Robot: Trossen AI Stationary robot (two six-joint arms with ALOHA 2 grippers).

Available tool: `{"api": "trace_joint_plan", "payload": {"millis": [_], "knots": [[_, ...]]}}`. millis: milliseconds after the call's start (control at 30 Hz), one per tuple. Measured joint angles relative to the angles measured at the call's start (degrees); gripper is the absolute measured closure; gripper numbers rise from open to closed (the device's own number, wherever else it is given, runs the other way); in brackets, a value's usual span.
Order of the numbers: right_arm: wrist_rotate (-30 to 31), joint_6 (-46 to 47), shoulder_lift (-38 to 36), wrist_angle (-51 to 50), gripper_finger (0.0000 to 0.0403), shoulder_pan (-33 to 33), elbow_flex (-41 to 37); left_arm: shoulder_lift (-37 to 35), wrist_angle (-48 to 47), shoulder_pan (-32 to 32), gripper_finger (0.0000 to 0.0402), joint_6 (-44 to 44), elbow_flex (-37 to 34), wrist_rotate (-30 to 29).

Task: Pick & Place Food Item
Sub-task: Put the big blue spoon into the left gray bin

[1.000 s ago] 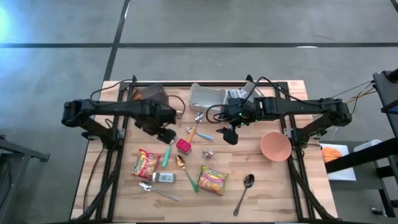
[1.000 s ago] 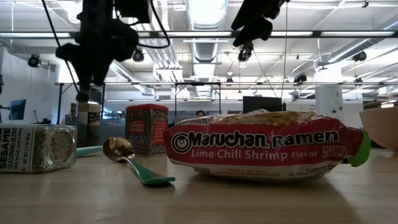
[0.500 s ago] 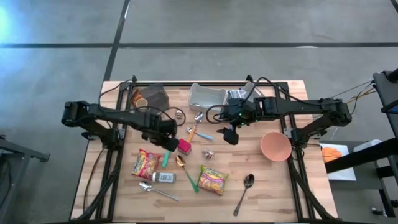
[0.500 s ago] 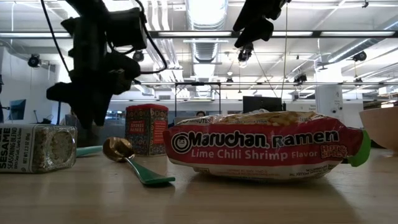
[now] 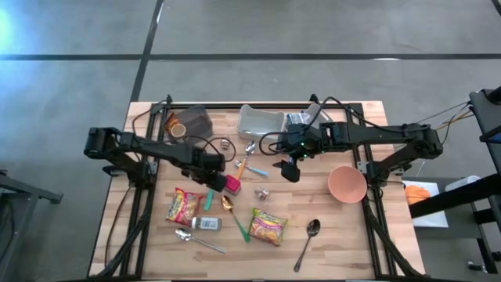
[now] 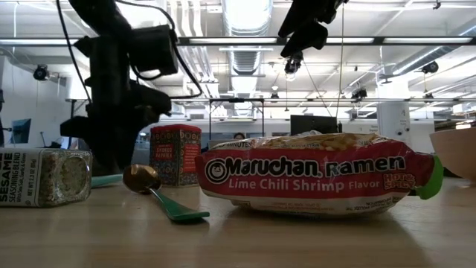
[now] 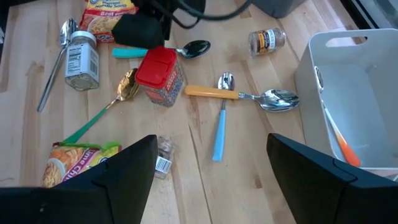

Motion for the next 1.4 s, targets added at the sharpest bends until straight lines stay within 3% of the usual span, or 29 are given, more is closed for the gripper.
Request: {"api": "trace_joint_plan", "payload": {"millis": [467, 733, 1067, 1400], "knots": [[0.0, 1.1, 0.0, -0.3, 0.0101, 0.0, 0.0, 4.8, 0.0, -0.1, 0.0264, 2.7, 0.9, 1.4], [0.0, 1.1, 0.0, -0.3, 0.0101, 0.0, 0.0, 4.9, -0.8, -0.1, 0.0382, 5.0, 0.8, 1.2], [0.0, 1.5, 0.0, -0.3, 0.0101, 0.0, 0.0, 4.1, -0.4, 0.1, 0.0382, 5.4, 0.7, 1.2], [0.0, 1.5, 0.0, -0.3, 0.0101, 0.0, 0.0, -2.3, -4.5, 2.9, 0.0382, 6.3, 3.9, -3.4]]}}
